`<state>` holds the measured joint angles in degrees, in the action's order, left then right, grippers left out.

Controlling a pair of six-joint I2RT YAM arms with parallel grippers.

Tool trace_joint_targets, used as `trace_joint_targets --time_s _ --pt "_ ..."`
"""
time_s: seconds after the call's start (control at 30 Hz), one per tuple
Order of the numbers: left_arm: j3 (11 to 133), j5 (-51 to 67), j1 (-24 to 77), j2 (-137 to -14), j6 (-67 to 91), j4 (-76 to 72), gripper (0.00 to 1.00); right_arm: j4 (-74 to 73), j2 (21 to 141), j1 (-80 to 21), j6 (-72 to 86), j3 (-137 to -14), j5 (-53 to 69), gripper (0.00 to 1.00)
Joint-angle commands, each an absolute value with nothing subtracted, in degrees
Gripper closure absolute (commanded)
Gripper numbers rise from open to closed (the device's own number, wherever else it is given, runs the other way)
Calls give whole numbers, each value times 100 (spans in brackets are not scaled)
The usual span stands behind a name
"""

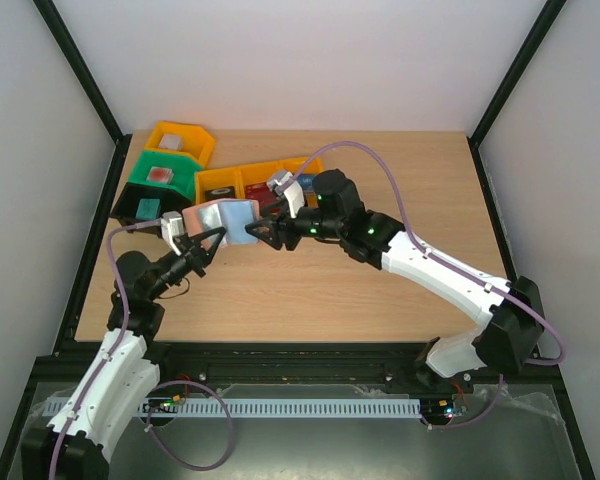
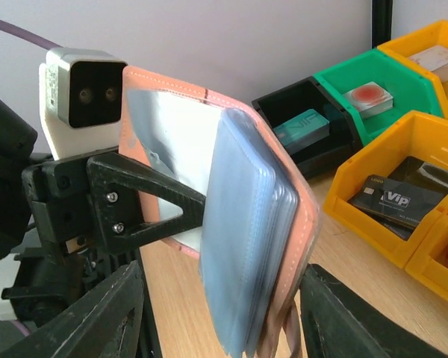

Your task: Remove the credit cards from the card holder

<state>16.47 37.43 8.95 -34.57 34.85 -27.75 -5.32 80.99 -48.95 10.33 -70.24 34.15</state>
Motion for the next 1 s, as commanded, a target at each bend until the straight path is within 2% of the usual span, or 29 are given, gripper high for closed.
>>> trace_joint_targets --time_s 0.0,0.17,0.4,0.63,0.73,0.97 --pt "1581 3929 816 -3408 3991 -3319 98 -570 8007 -4818 774 -6943 3556 45" --pt "1547 4215 788 -3375 3997 -3566 98 -528 7941 -4576 726 -6789 3617 61" --pt "1570 4569 791 -3314 3641 -3641 98 -736 7995 -4507 439 -6945 3709 71" --pt "1547 4876 795 -3335 3420 -3870 98 -838 8053 -4506 435 -6983 3373 72" --pt "1562 5092 800 -3327 3325 -4005 98 -804 8156 -4495 458 -6996 3251 69" --pt "1610 5605 800 -3285 3182 -4217 98 -523 8028 -4502 331 -6836 3457 49"
